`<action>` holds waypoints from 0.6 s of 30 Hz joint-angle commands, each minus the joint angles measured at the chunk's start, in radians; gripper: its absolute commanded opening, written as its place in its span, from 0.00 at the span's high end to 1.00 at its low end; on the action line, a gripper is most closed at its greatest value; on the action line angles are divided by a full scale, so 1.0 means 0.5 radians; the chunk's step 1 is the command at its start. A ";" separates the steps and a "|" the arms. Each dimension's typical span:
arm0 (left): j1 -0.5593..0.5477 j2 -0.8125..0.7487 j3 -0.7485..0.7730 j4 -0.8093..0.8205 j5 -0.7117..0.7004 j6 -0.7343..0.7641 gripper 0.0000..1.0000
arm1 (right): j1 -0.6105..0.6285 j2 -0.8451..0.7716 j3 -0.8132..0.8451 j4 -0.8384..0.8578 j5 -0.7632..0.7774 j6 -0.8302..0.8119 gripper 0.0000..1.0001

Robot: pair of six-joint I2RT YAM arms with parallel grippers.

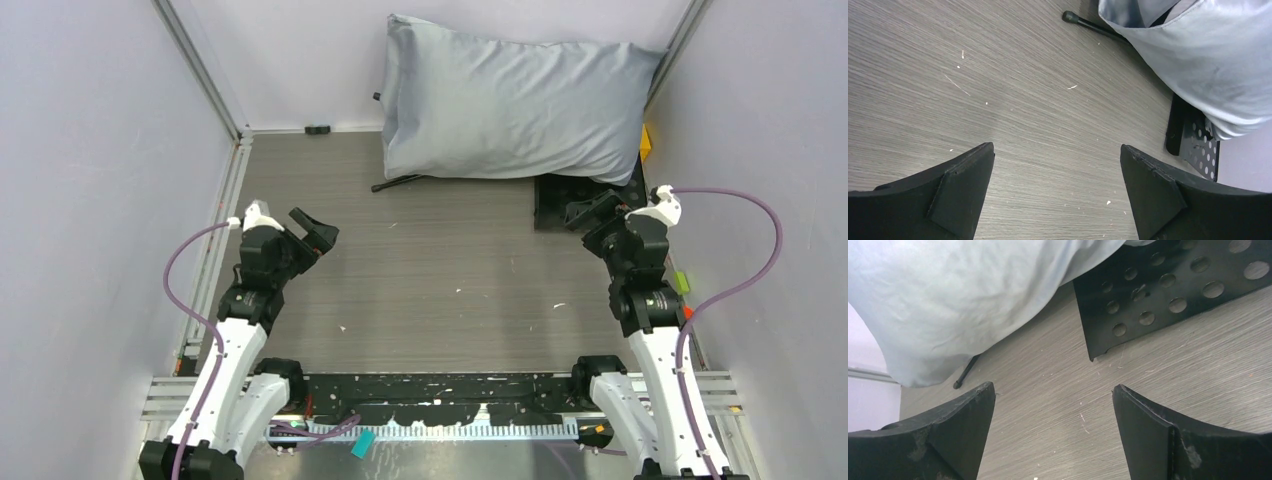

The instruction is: Remove the pillowcase from the pillow

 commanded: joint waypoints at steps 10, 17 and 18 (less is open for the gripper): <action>0.004 0.053 -0.020 0.087 0.221 0.090 0.00 | -0.004 0.653 0.103 0.577 -0.380 0.513 0.06; 0.001 0.315 0.054 0.292 0.375 0.013 0.00 | -0.006 1.160 0.343 0.864 -0.144 0.756 0.06; 0.001 0.360 0.078 0.296 0.351 -0.015 0.00 | -0.008 1.215 0.385 0.865 -0.103 0.754 0.05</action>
